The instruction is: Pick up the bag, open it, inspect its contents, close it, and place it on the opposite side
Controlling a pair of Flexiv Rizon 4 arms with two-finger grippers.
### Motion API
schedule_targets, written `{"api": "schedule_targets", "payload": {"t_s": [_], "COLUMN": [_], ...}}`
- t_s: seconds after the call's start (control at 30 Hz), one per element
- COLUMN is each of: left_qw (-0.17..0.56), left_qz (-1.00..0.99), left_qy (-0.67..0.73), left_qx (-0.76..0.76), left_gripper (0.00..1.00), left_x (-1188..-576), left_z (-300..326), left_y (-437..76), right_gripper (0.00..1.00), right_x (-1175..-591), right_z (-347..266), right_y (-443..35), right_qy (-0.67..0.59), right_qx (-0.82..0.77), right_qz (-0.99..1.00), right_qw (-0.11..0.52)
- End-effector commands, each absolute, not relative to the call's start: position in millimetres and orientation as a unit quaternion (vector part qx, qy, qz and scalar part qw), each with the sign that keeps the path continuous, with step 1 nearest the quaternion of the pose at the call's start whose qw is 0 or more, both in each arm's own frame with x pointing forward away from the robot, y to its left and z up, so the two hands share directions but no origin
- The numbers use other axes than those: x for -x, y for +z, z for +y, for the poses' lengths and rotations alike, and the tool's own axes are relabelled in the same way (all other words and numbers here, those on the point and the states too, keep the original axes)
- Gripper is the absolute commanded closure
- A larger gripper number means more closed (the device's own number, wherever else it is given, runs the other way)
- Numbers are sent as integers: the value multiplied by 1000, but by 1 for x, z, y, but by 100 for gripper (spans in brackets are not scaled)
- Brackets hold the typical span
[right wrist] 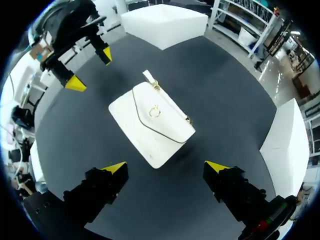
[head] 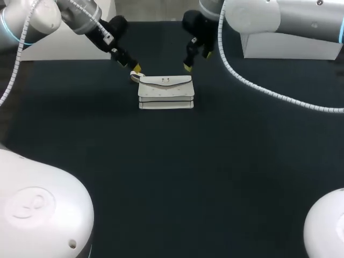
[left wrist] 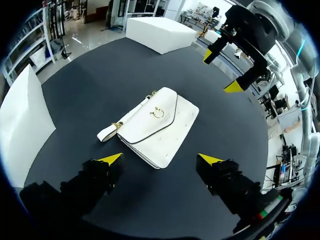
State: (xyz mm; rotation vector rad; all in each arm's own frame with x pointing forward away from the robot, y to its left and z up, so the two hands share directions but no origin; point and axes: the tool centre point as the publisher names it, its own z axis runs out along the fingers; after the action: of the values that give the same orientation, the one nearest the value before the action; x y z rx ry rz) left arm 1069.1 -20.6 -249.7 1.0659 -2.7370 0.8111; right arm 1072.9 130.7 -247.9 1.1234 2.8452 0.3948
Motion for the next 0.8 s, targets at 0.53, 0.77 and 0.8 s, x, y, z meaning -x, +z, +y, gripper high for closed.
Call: {"api": "schedule_targets", "payload": {"t_s": [0.53, 0.77, 0.8], "left_qw": [163, 205, 217], "left_qz": [-669, -657, -649], "left_qy": [329, 332, 335], "left_qx": [-647, -645, -648], "left_gripper": [0, 0, 0], "left_x": [-1069, -1078, -1080], "left_z": [-24, -31, -33], "left_y": [-265, -272, -275], "right_gripper": [0, 0, 0], "right_x": [-1071, -1074, -1075], "right_z": [122, 126, 129], "right_y": [-275, -277, -280], "right_qy": [226, 222, 222], "right_qx": [-650, -662, -671], "right_qz": [723, 715, 705], "right_qw": [-60, -50, -55]}}
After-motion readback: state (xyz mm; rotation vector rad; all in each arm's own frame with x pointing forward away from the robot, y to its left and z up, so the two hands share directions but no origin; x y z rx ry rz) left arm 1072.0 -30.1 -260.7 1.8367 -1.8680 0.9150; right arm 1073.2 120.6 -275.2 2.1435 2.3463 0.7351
